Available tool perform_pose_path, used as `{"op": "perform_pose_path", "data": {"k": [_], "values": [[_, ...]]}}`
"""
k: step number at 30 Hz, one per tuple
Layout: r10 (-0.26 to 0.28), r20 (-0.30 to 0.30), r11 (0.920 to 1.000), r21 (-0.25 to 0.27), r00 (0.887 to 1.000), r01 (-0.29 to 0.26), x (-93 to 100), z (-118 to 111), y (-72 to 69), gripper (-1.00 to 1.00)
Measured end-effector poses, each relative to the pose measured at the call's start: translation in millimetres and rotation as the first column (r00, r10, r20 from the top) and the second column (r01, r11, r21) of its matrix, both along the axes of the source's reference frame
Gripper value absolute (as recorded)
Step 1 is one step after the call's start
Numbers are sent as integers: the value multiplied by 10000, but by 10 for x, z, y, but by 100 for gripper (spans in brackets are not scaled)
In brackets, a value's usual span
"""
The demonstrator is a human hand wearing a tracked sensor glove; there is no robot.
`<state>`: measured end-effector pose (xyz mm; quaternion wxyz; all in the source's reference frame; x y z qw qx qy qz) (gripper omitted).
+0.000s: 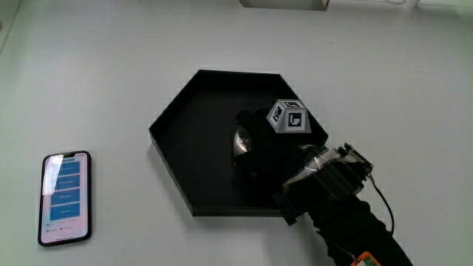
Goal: Place paper clip into plate
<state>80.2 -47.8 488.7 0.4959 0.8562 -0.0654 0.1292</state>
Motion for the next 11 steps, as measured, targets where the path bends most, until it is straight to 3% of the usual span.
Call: {"op": "perform_pose_path", "data": {"k": [2,4,7,10,11], "values": [[271,350,9985,457,9990,-287,11,-94,-13,-100],[507,416,9912,1201,9979,-553,24,-164,-20,-100],[674,788,9866,1434,9946,-782,31,-246,-35,-100],[649,821,9859,1490,9945,-767,13,-273,-44,-100],[514,922,9893,1316,9944,-633,2,-268,-43,-100]]}}
